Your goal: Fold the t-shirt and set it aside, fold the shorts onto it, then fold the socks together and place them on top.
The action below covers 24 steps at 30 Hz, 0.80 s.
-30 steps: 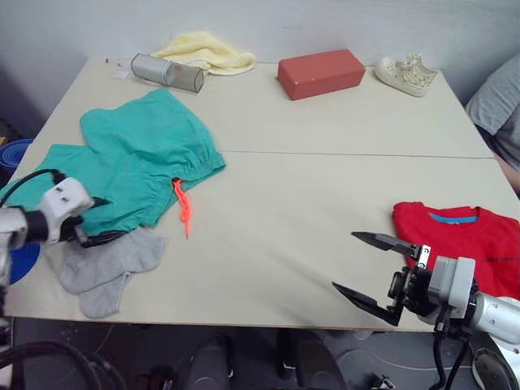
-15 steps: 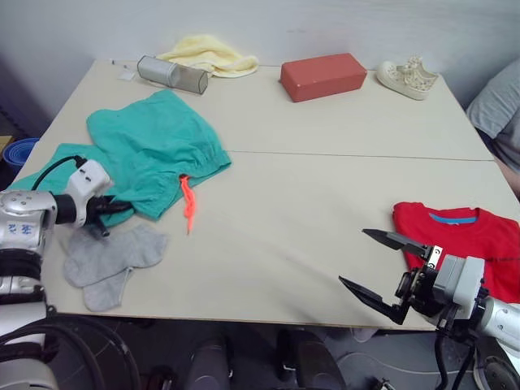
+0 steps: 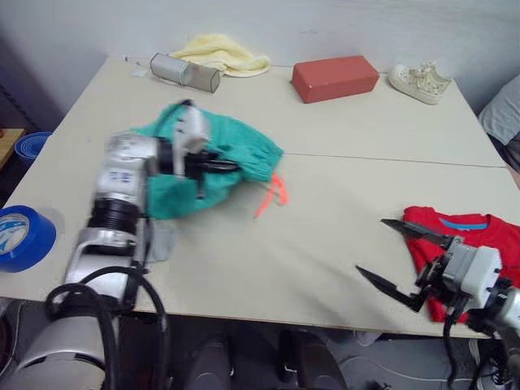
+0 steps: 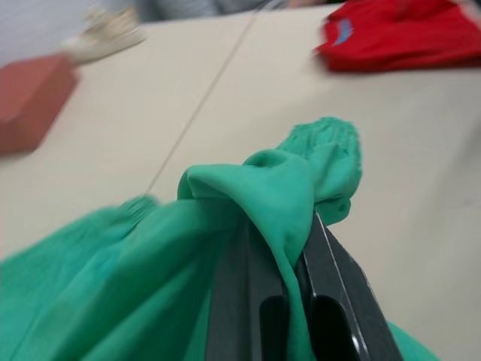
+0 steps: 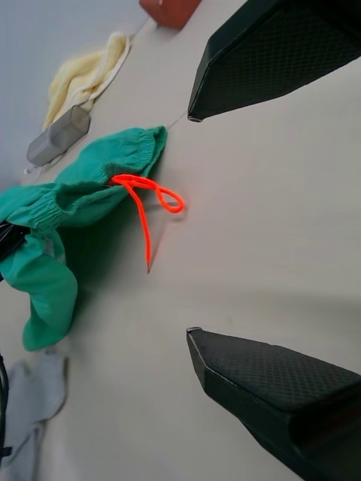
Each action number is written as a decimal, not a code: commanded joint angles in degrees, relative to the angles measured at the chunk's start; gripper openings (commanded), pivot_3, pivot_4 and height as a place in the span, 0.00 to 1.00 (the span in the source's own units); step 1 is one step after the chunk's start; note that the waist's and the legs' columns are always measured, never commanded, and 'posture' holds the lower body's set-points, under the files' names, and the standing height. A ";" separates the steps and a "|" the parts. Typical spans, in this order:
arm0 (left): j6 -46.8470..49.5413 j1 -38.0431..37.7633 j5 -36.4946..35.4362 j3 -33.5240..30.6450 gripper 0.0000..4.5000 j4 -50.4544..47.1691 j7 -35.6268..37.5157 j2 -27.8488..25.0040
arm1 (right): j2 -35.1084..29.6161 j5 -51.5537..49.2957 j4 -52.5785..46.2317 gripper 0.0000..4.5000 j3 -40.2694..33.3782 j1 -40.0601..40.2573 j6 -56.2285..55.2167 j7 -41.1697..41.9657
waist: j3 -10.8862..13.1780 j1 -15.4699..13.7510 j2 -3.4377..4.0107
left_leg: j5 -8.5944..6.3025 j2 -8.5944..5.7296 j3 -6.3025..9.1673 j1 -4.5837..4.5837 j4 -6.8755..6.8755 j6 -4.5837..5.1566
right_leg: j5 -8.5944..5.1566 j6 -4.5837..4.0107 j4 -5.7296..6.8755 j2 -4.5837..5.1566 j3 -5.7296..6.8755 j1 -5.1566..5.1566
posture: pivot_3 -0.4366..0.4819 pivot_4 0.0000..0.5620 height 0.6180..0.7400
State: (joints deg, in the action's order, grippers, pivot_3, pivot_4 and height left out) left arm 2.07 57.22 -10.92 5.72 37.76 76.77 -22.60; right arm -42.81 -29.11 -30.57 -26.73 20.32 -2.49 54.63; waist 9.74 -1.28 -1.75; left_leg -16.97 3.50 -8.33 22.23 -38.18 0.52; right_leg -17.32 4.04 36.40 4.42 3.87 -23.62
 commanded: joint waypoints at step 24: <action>7.31 -20.37 -6.19 1.33 0.61 -33.87 3.13 -8.31 | -2.42 9.33 -0.47 1.00 7.44 -0.27 3.90 2.34 | 0.06 1.62 0.37 | 0.02 0.19 0.06 -0.20 0.09 -0.06 | -0.07 -0.14 0.13 -0.01 -0.74 0.02 | 0.48 0.27 1.00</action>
State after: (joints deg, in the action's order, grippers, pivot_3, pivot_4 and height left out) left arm 14.25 38.08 -18.40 8.14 4.97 79.35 -29.32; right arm -44.70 -20.60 -30.98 -20.40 20.34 0.93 57.52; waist 9.80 0.34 -1.38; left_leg -16.95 3.69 -8.27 22.04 -38.08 0.46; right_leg -17.39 3.90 36.51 4.41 3.14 -23.60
